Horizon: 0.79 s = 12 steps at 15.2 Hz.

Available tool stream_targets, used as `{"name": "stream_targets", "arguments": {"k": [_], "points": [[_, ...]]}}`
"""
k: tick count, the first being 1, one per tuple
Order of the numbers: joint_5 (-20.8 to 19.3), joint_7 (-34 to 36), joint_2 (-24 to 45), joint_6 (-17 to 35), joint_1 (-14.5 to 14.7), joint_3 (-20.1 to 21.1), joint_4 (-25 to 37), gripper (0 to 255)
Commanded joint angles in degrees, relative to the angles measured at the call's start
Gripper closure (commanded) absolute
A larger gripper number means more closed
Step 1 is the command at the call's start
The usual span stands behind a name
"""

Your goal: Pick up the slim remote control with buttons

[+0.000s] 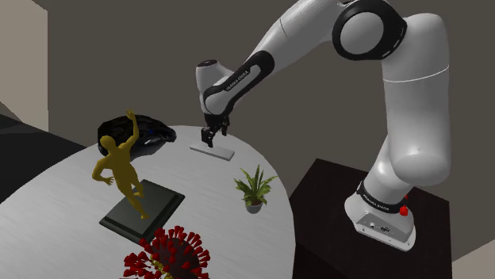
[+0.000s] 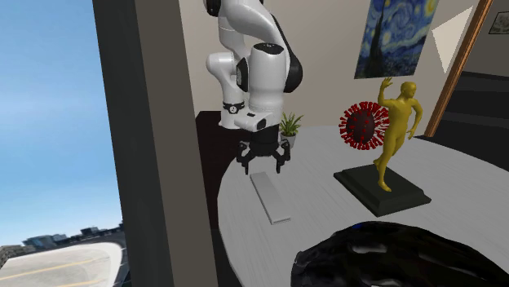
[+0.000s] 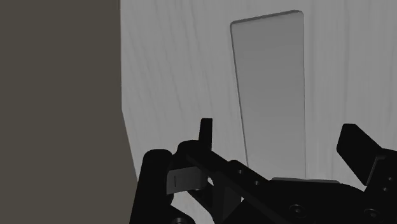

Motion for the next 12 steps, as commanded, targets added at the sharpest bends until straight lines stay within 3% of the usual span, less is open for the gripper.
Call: {"name": "stream_targets", "arguments": {"k": [1,11,12], "points": [[-0.25,0.09,4.39,0.37,0.50,0.10,4.32,0],[-0.77,0.47,10.12,4.26,0.95,-0.21,6.25,0],[-0.78,0.49,10.08,4.35,0.96,-0.21,6.11,255]]}}
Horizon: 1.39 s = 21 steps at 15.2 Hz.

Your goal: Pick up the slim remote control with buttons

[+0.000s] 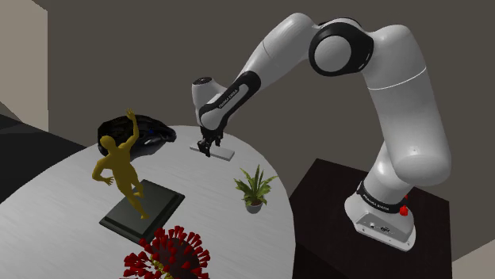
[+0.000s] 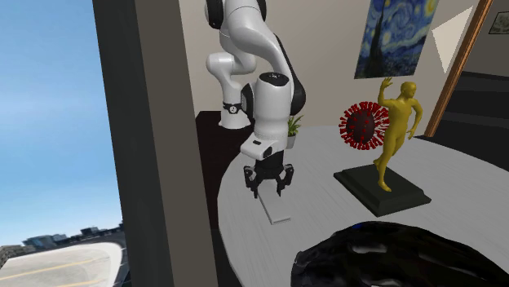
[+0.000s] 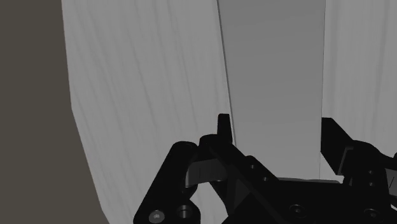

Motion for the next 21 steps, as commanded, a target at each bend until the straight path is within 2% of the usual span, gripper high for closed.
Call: {"name": "stream_targets", "arguments": {"k": [1,9,21], "points": [[-0.01,0.02,0.12,0.10,0.01,-0.01,0.01,255],[-0.01,0.02,0.18,0.05,0.02,-0.01,0.12,255],[0.69,-0.52,-6.15,-6.29,-0.32,0.50,0.14,255]]}}
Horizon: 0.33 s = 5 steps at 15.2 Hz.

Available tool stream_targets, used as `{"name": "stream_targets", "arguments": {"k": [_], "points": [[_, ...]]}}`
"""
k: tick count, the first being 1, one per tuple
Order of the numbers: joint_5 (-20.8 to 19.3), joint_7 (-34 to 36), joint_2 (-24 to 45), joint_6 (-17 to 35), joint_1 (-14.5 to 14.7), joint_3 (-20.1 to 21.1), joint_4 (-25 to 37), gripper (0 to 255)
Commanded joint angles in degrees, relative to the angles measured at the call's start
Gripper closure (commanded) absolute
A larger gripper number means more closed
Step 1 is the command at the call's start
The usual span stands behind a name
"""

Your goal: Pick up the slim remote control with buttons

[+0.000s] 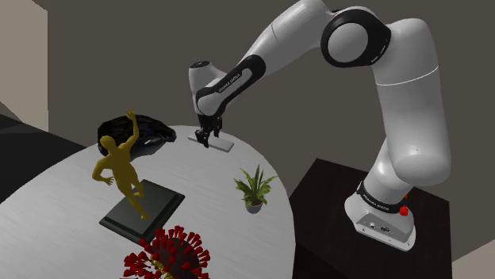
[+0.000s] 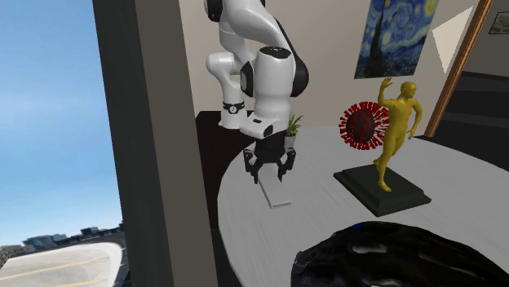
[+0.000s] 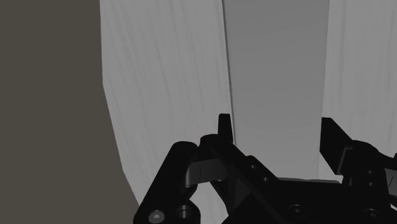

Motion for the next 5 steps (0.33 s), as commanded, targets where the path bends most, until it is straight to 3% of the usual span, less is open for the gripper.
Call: {"name": "stream_targets", "arguments": {"k": [1,5], "points": [[0.13,-0.06,-1.23,-1.18,-0.04,0.09,-0.06,255],[0.25,-0.16,-2.24,-2.40,-0.08,0.17,0.16,255]]}}
